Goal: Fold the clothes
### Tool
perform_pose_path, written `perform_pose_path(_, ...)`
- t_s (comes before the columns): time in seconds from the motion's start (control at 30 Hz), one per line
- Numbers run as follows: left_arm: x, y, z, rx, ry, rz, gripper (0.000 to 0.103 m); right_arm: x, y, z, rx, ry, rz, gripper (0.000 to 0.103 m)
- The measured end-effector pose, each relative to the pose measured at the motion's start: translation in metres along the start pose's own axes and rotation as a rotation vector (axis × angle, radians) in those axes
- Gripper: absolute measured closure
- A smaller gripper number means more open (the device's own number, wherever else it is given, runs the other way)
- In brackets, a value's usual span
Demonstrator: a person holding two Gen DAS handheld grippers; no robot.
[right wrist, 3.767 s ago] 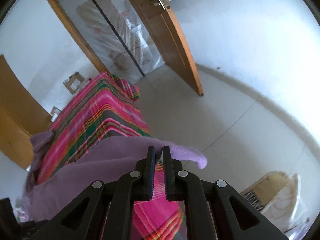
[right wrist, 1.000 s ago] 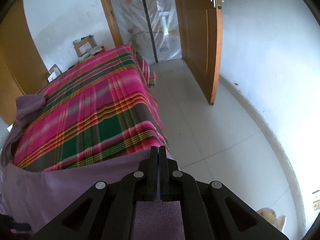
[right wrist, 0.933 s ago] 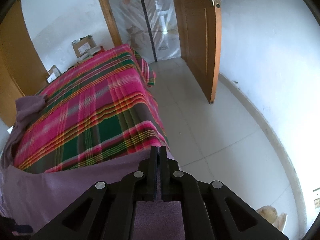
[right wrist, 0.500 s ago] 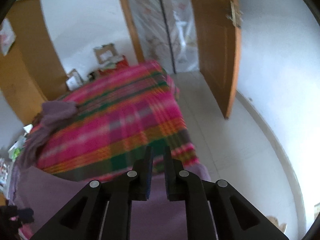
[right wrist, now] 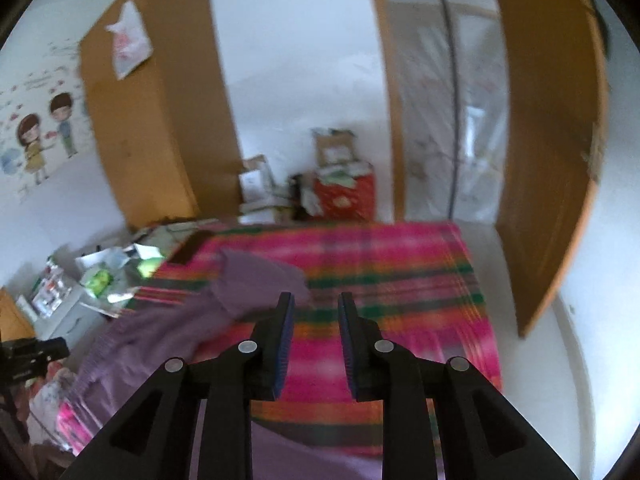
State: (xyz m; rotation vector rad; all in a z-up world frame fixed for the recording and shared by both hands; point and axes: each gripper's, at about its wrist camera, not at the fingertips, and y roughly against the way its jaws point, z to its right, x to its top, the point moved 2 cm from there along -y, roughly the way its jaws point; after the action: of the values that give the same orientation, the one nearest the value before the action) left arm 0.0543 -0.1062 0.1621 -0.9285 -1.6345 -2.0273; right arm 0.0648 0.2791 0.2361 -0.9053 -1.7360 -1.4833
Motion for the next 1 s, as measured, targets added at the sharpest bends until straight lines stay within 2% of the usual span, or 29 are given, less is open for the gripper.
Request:
perform_pose_path(0.1,0.019,0.009,-0.012,0.05,-0.021,0.02,0.076,0.037,0.002,-0.03,0.047,0.042,0.044,0.08)
perform_pose_path(0.2,0.037,0.009,-0.021,0.045,-0.028,0.008,0.076,0.07,-0.003,-0.056,0.106,0.07,0.069,0.078)
perform_pose_path(0.3,0.05,-0.006,-0.032,0.057,-0.019,-0.01,0.076,0.087,-0.022,-0.073,0.146,0.086,0.054,0.075)
perform_pose_path(0.43,0.055,-0.049,-0.043,0.056,0.008,-0.075,0.076,0.06,-0.071,-0.086,0.181,0.115,-0.031,0.075)
perform_pose_path(0.6,0.046,-0.112,-0.039,-0.002,-0.023,-0.183,0.076,0.02,-0.133,-0.103,0.222,0.153,-0.149,0.075)
perform_pose_path(0.83,0.043,-0.174,-0.042,-0.051,0.03,-0.251,0.076,-0.035,-0.218,-0.127,0.281,0.21,-0.314,0.075)
perform_pose_path(1.0,0.044,-0.205,-0.049,-0.027,0.041,-0.286,0.076,-0.049,-0.249,-0.149,0.276,0.273,-0.329,0.075)
